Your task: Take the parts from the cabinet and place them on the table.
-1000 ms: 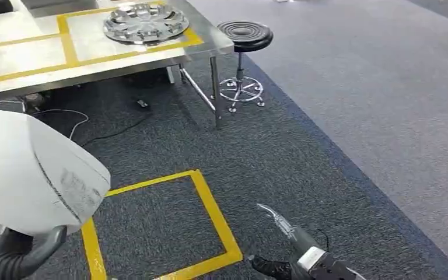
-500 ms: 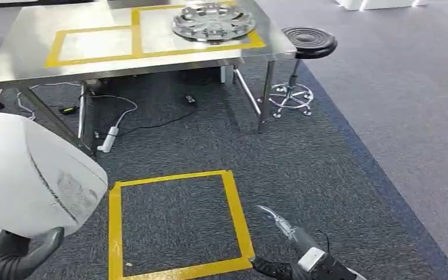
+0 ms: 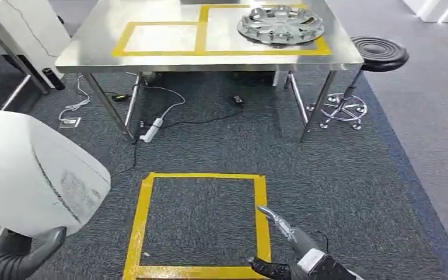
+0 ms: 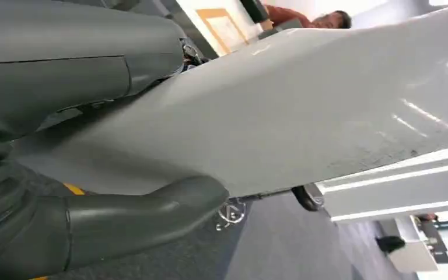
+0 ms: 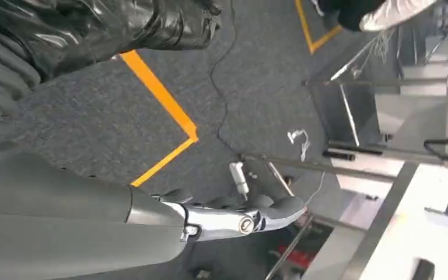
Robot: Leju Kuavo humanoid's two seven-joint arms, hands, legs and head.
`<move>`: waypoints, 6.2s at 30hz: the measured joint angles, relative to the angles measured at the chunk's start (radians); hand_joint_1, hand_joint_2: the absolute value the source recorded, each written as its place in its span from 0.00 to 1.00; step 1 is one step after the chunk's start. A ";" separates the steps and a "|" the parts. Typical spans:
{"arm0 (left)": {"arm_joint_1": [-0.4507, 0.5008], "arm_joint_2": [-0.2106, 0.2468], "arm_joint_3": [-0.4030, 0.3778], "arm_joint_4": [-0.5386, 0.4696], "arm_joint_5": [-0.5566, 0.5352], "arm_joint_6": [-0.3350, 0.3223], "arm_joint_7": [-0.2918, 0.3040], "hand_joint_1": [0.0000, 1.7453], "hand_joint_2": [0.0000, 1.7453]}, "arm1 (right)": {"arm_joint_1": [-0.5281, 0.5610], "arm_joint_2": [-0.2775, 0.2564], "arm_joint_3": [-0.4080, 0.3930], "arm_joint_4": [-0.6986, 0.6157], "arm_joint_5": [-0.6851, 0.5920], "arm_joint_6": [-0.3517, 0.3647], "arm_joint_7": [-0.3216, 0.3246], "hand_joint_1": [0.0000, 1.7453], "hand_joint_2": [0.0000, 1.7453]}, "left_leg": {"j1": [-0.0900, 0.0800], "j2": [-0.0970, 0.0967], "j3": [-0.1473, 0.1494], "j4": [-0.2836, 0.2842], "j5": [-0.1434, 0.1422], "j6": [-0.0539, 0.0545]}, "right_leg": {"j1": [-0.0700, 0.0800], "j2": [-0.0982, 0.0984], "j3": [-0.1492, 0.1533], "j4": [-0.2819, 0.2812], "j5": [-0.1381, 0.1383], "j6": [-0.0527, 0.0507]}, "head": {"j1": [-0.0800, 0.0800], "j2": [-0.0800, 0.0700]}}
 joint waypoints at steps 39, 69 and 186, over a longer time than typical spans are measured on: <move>0.003 0.015 0.007 -0.003 0.068 -0.021 -0.007 1.00 1.00 | 0.002 0.005 -0.016 -0.001 -0.060 0.019 -0.021 0.00 0.00 | -0.003 0.124 0.028 0.092 -0.101 -0.028 | -0.005 -0.089 0.031 -0.008 -0.024 -0.028 | -0.010 0.000; 0.009 0.019 0.020 -0.013 0.079 -0.029 -0.011 1.00 1.00 | 0.009 0.006 -0.018 -0.005 -0.059 0.019 -0.023 0.00 0.00 | -0.005 0.119 0.179 0.176 -0.083 -0.019 | 0.006 -0.090 -0.038 0.005 0.023 -0.035 | -0.012 0.000; -0.006 0.005 -0.024 -0.019 0.006 -0.019 -0.002 1.00 1.00 | 0.021 0.007 -0.015 0.003 -0.072 0.022 -0.030 0.00 0.00 | -0.008 0.118 0.077 -0.003 -0.073 -0.007 | 0.008 -0.077 0.061 0.000 -0.064 -0.005 | 0.000 0.000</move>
